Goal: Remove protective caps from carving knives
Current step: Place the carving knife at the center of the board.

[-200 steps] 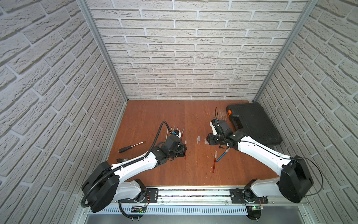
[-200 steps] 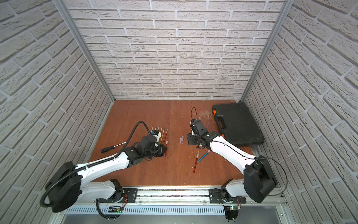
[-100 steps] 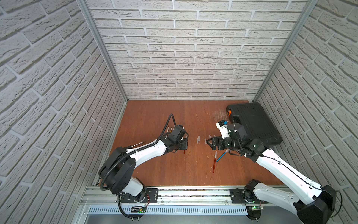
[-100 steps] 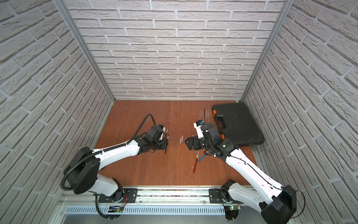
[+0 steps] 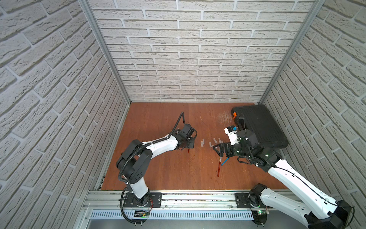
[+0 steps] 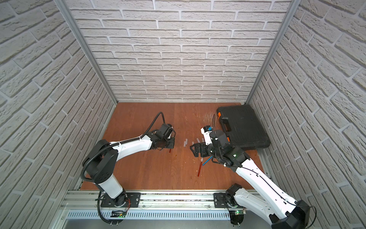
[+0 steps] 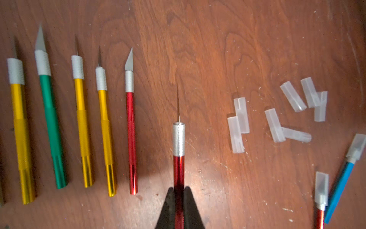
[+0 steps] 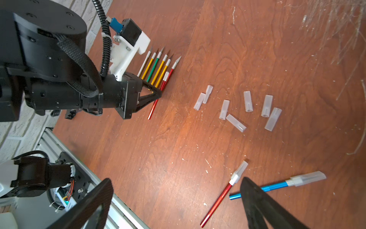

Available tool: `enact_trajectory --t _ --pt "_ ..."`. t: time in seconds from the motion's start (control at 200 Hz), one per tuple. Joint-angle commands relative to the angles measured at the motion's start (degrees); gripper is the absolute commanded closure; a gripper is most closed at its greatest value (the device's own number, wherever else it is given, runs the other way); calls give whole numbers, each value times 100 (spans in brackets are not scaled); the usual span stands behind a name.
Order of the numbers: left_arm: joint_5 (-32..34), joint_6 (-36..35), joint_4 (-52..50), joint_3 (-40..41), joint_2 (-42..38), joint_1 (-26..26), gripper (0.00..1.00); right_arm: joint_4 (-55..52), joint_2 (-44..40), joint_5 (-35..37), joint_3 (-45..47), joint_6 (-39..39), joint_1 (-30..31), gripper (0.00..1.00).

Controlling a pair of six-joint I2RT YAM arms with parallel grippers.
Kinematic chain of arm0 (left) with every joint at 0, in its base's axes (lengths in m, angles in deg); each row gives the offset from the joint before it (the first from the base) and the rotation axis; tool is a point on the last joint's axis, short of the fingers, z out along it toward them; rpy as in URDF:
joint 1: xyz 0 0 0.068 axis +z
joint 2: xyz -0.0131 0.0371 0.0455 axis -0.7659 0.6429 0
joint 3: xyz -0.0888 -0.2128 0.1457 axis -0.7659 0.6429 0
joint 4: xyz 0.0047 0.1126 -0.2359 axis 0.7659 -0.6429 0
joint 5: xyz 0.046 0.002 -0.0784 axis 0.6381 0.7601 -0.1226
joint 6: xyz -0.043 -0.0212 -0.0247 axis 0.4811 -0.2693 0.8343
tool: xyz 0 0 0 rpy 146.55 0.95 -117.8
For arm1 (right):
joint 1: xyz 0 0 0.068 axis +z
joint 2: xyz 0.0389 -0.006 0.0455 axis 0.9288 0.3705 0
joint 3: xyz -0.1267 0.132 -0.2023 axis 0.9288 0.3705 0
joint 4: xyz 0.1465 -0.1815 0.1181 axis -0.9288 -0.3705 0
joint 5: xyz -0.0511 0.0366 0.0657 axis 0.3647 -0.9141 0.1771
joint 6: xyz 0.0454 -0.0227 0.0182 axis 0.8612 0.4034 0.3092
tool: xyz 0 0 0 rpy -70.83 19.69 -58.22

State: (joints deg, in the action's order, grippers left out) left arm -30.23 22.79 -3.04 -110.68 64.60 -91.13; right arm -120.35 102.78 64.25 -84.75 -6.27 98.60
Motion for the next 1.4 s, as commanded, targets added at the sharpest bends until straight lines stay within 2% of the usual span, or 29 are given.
enact_trajectory --t 0.0,0.16,0.335,0.545,0.735,1.14,1.395 --pt "149 -172 -145 -215 206 64 100 -31 -132 362 55 -236 41 0" --pt "217 -195 -174 -385 405 105 100 -199 -239 647 116 -329 41 0" --pt "328 -212 -198 -592 609 155 100 -254 -256 548 176 -245 41 0" --pt "444 -332 -266 -857 880 184 100 -330 -375 909 230 -312 41 0" --pt "603 -449 -375 -1077 1140 195 100 -310 -417 834 267 -363 41 3" --pt "684 -379 -462 -1281 1445 241 100 -279 -412 814 336 -393 41 3" --pt "758 -344 -533 -1335 1560 245 96 -305 -431 826 344 -390 41 4"
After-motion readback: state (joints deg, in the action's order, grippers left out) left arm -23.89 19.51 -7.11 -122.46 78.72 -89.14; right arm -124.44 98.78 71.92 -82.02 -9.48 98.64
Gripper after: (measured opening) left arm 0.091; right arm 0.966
